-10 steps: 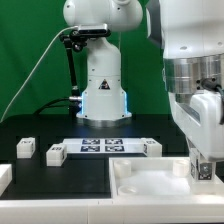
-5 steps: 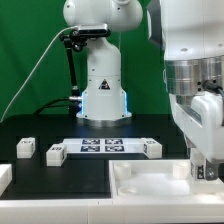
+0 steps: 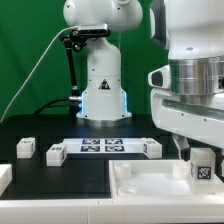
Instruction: Assemble one leg
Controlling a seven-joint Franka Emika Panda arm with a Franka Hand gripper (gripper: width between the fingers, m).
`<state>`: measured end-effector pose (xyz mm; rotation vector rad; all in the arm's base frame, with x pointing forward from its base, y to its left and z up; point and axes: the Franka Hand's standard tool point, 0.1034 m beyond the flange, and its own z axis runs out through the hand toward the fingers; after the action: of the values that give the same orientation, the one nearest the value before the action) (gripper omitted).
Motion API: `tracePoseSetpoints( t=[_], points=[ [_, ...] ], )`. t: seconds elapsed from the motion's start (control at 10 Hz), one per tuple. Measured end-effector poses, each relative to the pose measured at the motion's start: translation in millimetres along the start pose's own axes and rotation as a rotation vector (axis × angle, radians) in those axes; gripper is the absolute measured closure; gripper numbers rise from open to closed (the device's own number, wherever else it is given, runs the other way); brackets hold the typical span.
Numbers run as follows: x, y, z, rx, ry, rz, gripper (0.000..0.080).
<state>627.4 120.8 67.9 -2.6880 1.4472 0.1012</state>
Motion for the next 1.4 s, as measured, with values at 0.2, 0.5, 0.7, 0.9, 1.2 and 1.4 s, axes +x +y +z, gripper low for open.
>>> tracePoseSetpoints(
  t=[0.2,0.5,0.7,0.9,1.2,1.4],
  points=[
    [0.7,-0.5,-0.3,-0.006,0.011,-0.247,0.015],
    [4.9,1.3,0.8,-0.017,0.024,-0.584,0.015],
    [6.5,2.3,1.7,-0.016,0.029,-0.674,0.0179],
    [6.7,2.4,1.7,-0.016,0.029,-0.674,0.0358],
    [9.3,3.6,1.3,-0.019,0.032,-0.646,0.0508],
    [10.5,4.2,1.4,-0.016,0.033,-0.578,0.0508]
  ],
)
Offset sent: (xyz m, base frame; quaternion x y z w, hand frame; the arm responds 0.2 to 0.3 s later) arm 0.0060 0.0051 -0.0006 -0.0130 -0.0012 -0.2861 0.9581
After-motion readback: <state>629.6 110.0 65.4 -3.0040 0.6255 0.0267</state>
